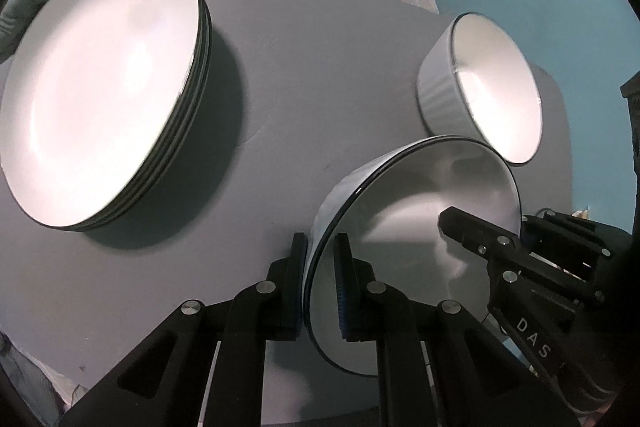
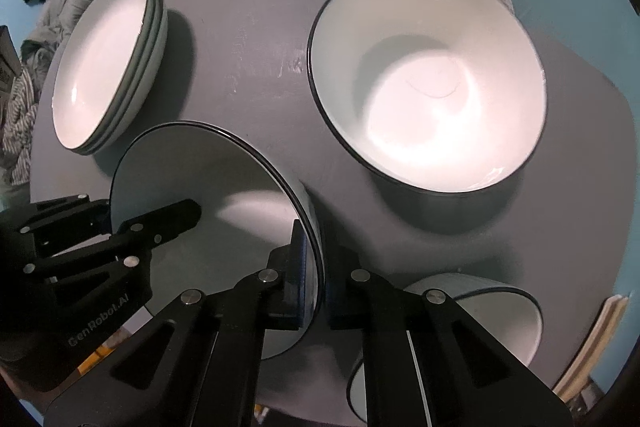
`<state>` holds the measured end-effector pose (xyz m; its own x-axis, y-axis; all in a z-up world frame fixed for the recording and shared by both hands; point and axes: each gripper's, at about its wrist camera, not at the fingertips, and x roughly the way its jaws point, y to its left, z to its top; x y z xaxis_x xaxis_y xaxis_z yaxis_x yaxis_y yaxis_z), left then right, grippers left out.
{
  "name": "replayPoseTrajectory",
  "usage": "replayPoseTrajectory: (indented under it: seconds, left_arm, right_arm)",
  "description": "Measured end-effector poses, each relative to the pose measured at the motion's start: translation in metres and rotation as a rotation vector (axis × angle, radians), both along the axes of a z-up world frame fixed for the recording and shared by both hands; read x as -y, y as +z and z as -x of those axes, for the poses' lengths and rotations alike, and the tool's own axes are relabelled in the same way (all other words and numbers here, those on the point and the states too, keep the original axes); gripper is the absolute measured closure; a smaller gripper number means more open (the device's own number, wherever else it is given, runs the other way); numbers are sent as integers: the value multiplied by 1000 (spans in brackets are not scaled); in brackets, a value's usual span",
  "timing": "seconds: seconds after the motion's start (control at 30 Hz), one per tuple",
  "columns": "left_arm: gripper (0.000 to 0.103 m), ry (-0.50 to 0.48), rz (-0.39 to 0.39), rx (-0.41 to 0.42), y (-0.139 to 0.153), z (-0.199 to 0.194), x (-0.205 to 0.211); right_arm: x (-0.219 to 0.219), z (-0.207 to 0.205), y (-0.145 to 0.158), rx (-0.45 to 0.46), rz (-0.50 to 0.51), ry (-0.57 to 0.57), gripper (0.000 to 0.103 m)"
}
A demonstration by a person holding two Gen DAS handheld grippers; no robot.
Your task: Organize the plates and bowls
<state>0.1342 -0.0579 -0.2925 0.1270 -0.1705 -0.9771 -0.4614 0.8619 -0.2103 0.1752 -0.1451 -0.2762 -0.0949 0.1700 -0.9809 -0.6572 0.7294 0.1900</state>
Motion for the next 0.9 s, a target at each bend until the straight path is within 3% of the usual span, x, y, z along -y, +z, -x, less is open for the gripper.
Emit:
replayPoseTrajectory:
  seconds: [0.47,0.9]
  left_arm:
    - [91,-71,-31,87,58,-34,8]
    - [91,-134,-50,138,54,-74,24]
  right_arm:
    - [15,-2,55,75,-5,-19,96]
    - [31,-61,70,134,-9,-97,96]
